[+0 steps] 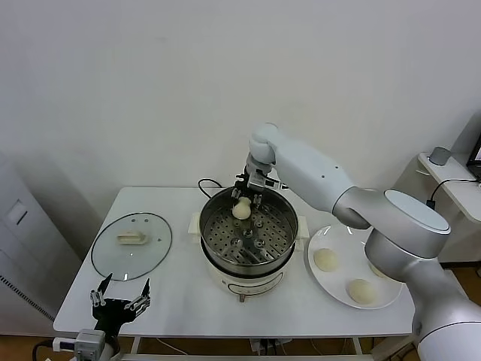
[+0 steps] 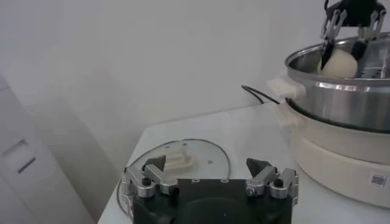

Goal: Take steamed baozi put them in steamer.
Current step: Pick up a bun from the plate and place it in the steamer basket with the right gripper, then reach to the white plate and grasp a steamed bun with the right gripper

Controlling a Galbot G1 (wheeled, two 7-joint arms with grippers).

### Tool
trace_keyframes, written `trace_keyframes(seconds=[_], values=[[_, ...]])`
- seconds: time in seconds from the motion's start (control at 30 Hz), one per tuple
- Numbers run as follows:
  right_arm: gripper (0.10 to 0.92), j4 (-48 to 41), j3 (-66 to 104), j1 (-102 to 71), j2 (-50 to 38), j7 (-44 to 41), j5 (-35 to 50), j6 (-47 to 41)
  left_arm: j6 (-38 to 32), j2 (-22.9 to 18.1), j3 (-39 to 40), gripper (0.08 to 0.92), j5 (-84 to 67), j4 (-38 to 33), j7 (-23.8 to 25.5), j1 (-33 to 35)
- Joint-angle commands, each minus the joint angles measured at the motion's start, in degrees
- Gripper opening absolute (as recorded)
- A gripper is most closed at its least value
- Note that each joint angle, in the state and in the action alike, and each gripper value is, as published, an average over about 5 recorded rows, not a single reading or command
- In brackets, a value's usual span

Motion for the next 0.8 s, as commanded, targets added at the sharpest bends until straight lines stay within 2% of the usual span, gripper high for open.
trace_keyframes(seconds=[0.03, 0.13, 0.33, 0.47, 0.6, 0.8], values=[[0.511, 0.09, 0.64, -1.19, 0.19, 1.18, -2.28, 2.8, 0.0, -2.8, 0.03, 0.823, 0.0, 0.16, 0.01, -0.04], [0.59, 0.14, 0.26, -0.86, 0.02, 1.26, -1.25, 2.8, 0.07, -2.8, 0.18, 0.823, 0.0, 0.21, 0.07, -0.21], [0.758, 1.88, -2.71, 2.01, -1.45, -0.98, 7.36, 2.78, 0.17, -2.8, 0.26, 0.823, 0.01, 0.14, 0.18, -0.25], [0.816, 6.22, -4.25, 5.99, -4.26, -5.93, 15.37, -1.52, 0.15, -2.8, 0.18, 0.823, 0.03, 0.05, 0.23, -0.09], [0.822, 10.31, -5.85, 10.82, -8.22, -9.88, 24.77, -12.24, 0.17, -2.8, 0.24, 0.823, 0.08, -0.1, 0.3, -0.12], [0.823, 17.26, -9.01, 17.03, -18.46, -12.4, 35.68, -40.05, 0.36, -2.8, 0.32, 0.823, -0.06, -0.06, 0.52, -0.42]])
